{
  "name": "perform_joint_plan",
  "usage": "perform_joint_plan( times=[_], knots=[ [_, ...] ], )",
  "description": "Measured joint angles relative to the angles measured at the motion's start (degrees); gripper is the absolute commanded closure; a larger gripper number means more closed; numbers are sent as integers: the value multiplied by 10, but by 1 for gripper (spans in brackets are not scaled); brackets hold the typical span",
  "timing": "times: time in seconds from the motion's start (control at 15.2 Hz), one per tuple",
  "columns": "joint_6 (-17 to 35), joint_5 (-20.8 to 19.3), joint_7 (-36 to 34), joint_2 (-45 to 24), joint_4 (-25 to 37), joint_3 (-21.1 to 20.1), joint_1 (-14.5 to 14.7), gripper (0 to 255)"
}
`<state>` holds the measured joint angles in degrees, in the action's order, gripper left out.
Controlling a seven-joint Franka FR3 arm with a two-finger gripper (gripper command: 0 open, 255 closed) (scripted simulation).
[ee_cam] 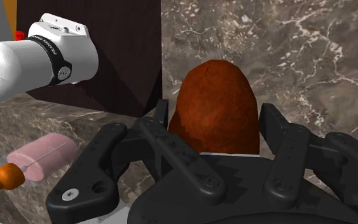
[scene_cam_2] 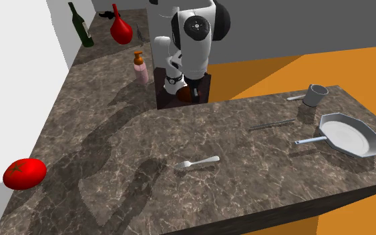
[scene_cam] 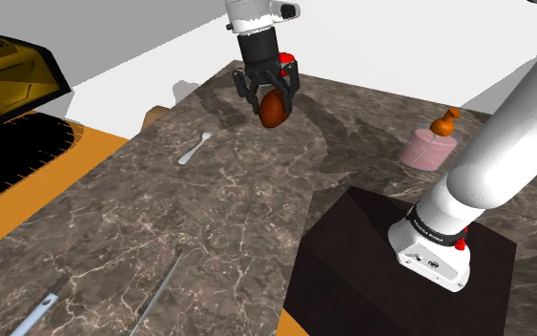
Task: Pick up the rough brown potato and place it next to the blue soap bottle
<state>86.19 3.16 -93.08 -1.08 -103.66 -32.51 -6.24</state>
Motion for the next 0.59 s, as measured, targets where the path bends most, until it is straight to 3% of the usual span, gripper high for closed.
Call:
perform_joint_plan(
  times=[0.59],
  knots=[
    [-70, 2, -3, 3, 67, 0, 0, 255]
  ],
)
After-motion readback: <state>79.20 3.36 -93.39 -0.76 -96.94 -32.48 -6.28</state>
